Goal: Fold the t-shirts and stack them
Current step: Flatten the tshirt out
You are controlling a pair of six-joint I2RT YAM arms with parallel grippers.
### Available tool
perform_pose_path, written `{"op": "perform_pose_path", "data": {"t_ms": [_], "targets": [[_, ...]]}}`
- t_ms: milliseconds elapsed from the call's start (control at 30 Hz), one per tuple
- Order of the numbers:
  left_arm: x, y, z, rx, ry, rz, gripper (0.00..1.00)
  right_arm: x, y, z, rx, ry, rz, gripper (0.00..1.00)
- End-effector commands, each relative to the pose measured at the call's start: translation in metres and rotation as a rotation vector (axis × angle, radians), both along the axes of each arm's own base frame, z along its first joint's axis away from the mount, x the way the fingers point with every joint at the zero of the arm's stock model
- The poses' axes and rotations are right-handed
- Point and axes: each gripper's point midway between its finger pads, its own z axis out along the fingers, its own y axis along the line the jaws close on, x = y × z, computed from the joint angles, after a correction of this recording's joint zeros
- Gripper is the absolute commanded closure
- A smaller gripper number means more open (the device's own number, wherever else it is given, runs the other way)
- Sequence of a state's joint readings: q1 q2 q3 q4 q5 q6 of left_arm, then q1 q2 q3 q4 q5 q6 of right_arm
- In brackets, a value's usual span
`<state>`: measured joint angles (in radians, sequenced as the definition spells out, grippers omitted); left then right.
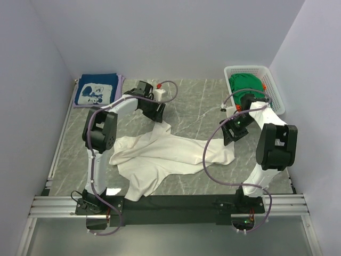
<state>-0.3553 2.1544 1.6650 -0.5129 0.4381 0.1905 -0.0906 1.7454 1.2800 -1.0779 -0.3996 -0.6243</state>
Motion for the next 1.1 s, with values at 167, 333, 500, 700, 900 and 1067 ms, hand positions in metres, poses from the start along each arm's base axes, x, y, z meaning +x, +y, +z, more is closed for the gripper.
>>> {"op": "perform_pose_path", "data": {"t_ms": [167, 333, 500, 700, 900, 1067], "targets": [[-0.009, -0.018, -0.025, 0.063, 0.034, 0.053, 0.43, -0.005, -0.006, -0.023, -0.050, 0.062, -0.054, 0.25], [-0.017, -0.021, -0.026, 0.044, 0.085, 0.046, 0.88, -0.011, -0.001, -0.026, -0.020, 0.092, -0.045, 0.25], [0.014, 0.025, 0.040, -0.043, -0.012, 0.142, 0.99, -0.022, 0.005, -0.020, 0.024, 0.121, 0.011, 0.51], [0.047, 0.115, 0.144, -0.097, -0.211, 0.259, 0.99, -0.014, 0.018, -0.001, 0.111, 0.091, 0.044, 1.00], [-0.013, 0.138, 0.175, -0.053, -0.321, 0.178, 0.99, -0.007, 0.035, 0.029, 0.187, -0.003, 0.097, 1.00], [-0.076, 0.145, 0.134, 0.019, -0.268, 0.086, 0.99, -0.008, 0.034, 0.030, 0.136, -0.061, 0.124, 0.85]]}}
